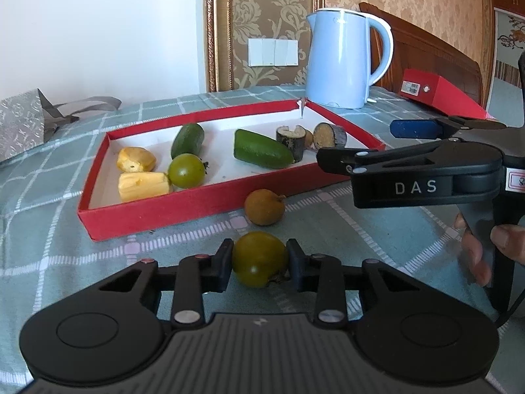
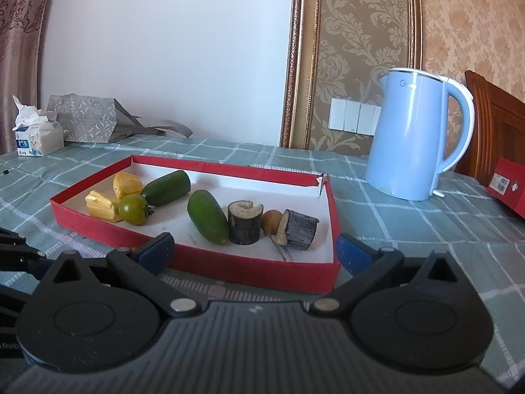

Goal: Organize fruits
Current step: 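Grasp the small brown round fruit with the right tool while the left tool holds the yellow-green fruit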

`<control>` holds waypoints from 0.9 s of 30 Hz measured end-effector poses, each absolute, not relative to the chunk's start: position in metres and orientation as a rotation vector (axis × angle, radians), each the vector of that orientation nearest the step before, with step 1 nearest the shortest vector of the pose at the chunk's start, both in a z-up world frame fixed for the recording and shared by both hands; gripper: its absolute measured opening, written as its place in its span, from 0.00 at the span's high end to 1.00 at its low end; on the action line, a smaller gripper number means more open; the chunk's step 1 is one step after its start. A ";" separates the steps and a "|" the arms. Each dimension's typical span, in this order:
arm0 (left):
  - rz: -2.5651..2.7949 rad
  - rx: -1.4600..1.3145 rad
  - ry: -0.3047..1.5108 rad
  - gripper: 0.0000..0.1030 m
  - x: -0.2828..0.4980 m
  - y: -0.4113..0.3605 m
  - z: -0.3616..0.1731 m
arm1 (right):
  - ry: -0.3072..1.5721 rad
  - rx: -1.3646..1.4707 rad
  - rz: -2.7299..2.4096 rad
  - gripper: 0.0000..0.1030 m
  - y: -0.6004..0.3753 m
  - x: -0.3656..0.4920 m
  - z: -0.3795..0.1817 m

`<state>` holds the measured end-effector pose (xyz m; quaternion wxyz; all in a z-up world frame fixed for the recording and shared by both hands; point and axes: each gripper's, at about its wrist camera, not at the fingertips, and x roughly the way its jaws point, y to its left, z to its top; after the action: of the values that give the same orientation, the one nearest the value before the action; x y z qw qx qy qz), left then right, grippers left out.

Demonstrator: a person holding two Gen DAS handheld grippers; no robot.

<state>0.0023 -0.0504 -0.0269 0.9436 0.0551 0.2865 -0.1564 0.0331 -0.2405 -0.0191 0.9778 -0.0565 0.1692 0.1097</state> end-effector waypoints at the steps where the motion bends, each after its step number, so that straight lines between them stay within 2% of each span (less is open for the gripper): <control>1: -0.310 0.114 0.582 0.68 0.002 -0.049 -0.027 | 0.341 -0.115 0.222 0.00 -0.240 0.033 -0.019; 16: -0.109 -0.043 0.574 0.68 0.007 0.014 -0.019 | 0.411 -0.159 0.324 0.00 -0.213 0.031 -0.022; 20: -0.087 -0.073 0.598 0.68 0.012 0.021 -0.021 | 0.464 -0.151 0.371 0.08 -0.203 0.037 -0.024; 25: -0.107 -0.055 0.591 0.68 0.010 0.018 -0.021 | 0.474 -0.179 0.358 0.06 -0.194 0.039 -0.025; 26: -0.111 -0.054 0.592 0.68 0.010 0.017 -0.021 | 0.481 -0.176 0.355 0.10 -0.193 0.038 -0.024; 27: -0.112 -0.056 0.593 0.68 0.010 0.017 -0.022 | 0.486 -0.164 0.362 0.18 -0.192 0.037 -0.023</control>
<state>0.0101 0.0174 -0.0217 0.9545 -0.0275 0.2919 -0.0552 0.0366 -0.1923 -0.0229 0.9511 -0.0805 0.2392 0.1780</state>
